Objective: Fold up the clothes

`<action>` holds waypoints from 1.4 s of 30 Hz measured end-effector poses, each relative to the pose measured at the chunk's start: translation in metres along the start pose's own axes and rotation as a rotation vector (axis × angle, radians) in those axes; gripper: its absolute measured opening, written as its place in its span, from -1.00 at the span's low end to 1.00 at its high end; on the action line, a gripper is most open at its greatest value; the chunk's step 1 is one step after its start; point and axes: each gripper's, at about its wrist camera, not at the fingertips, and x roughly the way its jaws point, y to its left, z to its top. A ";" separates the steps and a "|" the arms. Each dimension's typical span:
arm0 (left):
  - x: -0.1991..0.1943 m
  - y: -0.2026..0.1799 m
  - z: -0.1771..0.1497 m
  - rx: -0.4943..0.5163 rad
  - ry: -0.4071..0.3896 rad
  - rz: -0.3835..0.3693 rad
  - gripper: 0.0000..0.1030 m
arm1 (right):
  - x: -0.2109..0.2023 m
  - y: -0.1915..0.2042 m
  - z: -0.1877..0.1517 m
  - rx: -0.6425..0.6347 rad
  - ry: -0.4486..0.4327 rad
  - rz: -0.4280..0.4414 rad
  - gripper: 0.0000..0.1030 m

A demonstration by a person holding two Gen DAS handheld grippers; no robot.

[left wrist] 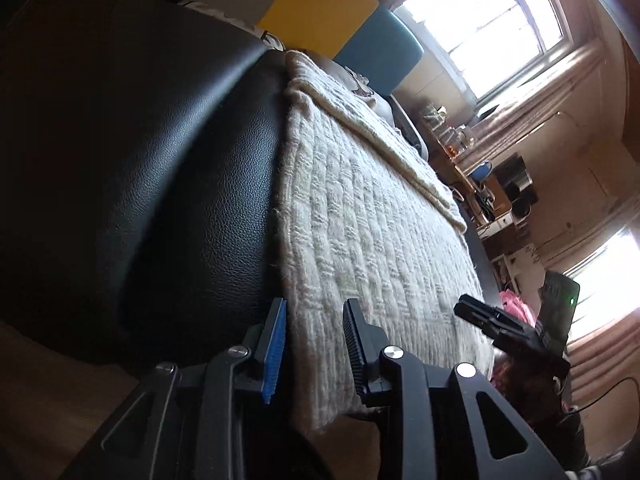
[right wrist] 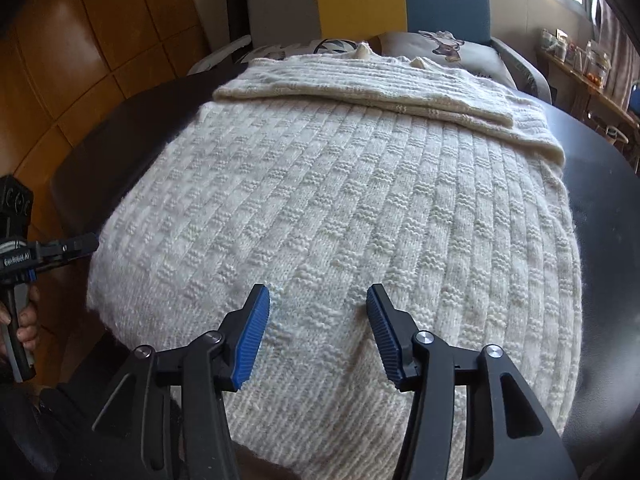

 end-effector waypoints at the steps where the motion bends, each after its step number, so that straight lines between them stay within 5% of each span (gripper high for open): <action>1: 0.001 -0.001 0.000 -0.007 -0.003 0.000 -0.51 | 0.001 0.001 -0.001 -0.004 0.003 -0.005 0.05; 3: 0.004 -0.008 0.002 0.017 -0.010 0.061 -0.89 | 0.002 0.003 -0.002 -0.015 0.005 -0.024 0.05; 6: -0.006 -0.028 0.004 0.102 -0.070 0.117 -0.90 | 0.002 0.009 -0.001 -0.041 -0.003 -0.056 0.04; 8: -0.006 -0.044 0.002 0.216 -0.091 0.234 -0.90 | 0.005 0.014 -0.001 -0.069 0.012 -0.047 0.04; 12: 0.003 -0.046 -0.002 0.297 -0.045 0.342 -0.90 | 0.011 0.018 -0.002 -0.083 0.008 -0.059 0.13; 14: 0.010 -0.038 -0.006 0.282 0.004 0.318 -0.87 | 0.014 0.019 -0.003 -0.089 -0.001 -0.059 0.19; 16: 0.004 -0.025 -0.001 0.161 0.001 0.208 -0.62 | 0.014 0.017 -0.004 -0.085 -0.010 -0.058 0.23; 18: -0.002 -0.009 0.005 0.033 -0.003 0.126 -0.60 | 0.014 0.016 -0.003 -0.077 -0.007 -0.054 0.23; 25: 0.003 -0.017 0.008 0.091 -0.004 0.194 -0.56 | -0.001 -0.014 -0.013 0.028 -0.019 -0.058 0.22; 27: 0.005 -0.019 0.008 0.113 -0.004 0.217 -0.84 | -0.009 -0.027 -0.018 0.072 -0.027 -0.062 0.22; 30: 0.007 -0.026 0.006 0.167 -0.006 0.277 -0.88 | -0.019 -0.046 -0.026 0.138 -0.039 -0.069 0.22; 37: -0.014 -0.031 0.015 0.157 0.003 0.322 -0.62 | -0.052 -0.092 -0.042 0.298 -0.087 -0.056 0.08; 42: -0.027 -0.043 0.026 0.168 -0.069 0.270 -0.60 | -0.088 -0.123 -0.064 0.372 -0.144 -0.066 0.07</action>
